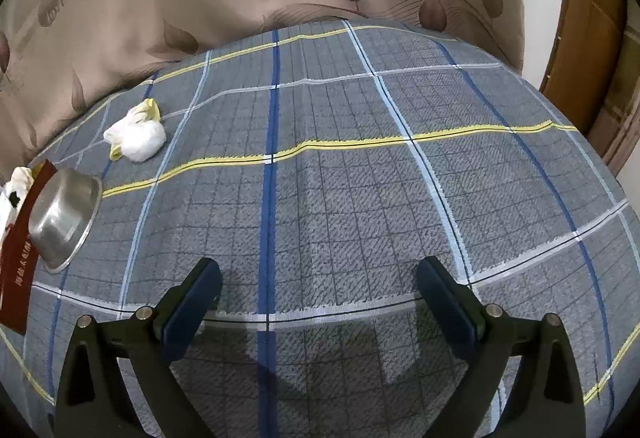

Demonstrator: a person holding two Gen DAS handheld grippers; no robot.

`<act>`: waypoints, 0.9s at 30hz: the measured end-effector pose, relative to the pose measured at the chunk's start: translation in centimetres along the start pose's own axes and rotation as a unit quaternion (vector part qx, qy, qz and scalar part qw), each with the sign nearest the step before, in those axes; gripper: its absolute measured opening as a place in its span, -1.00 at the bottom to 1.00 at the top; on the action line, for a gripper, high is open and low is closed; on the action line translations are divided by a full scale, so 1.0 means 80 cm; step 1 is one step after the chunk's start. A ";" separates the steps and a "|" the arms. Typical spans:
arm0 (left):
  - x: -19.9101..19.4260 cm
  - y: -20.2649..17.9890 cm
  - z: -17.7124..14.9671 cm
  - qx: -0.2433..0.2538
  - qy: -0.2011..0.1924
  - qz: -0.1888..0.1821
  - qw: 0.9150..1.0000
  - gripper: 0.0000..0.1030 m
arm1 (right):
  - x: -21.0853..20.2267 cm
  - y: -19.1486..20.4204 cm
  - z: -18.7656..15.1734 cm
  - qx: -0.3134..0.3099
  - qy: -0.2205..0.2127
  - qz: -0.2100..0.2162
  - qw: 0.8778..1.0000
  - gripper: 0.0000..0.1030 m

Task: Organize soft objects
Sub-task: 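Reach the left gripper to the yellow-trimmed white cloth and grasp it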

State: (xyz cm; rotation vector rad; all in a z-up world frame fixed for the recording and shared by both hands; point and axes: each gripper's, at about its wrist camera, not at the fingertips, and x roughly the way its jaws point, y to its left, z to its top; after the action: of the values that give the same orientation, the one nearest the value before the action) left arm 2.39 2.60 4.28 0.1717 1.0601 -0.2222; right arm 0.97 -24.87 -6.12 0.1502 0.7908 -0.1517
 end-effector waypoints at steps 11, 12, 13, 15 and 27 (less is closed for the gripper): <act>0.101 0.023 0.196 -0.017 0.047 -0.093 0.994 0.04 | -0.005 -0.008 0.000 0.015 -0.013 0.031 0.999 0.90; 0.113 0.027 0.205 -0.035 0.058 -0.110 0.992 0.04 | -0.006 -0.009 0.000 0.016 -0.014 0.033 0.999 0.90; 0.127 0.032 0.212 -0.054 0.069 -0.122 0.989 0.04 | -0.006 -0.010 0.000 0.018 -0.016 0.037 0.999 0.90; 0.156 0.042 0.226 -0.093 0.091 -0.141 0.981 0.04 | -0.007 -0.010 0.000 0.020 -0.017 0.040 0.999 0.90; 0.268 0.087 0.250 -0.231 0.171 -0.186 0.940 0.05 | -0.010 -0.015 0.001 0.031 -0.029 0.066 0.997 0.90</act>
State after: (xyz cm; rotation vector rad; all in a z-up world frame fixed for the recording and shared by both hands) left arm 31.13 2.31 -4.76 -0.4335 1.4598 -0.2827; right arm 0.24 -26.04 -5.56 0.2553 0.7171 -0.0545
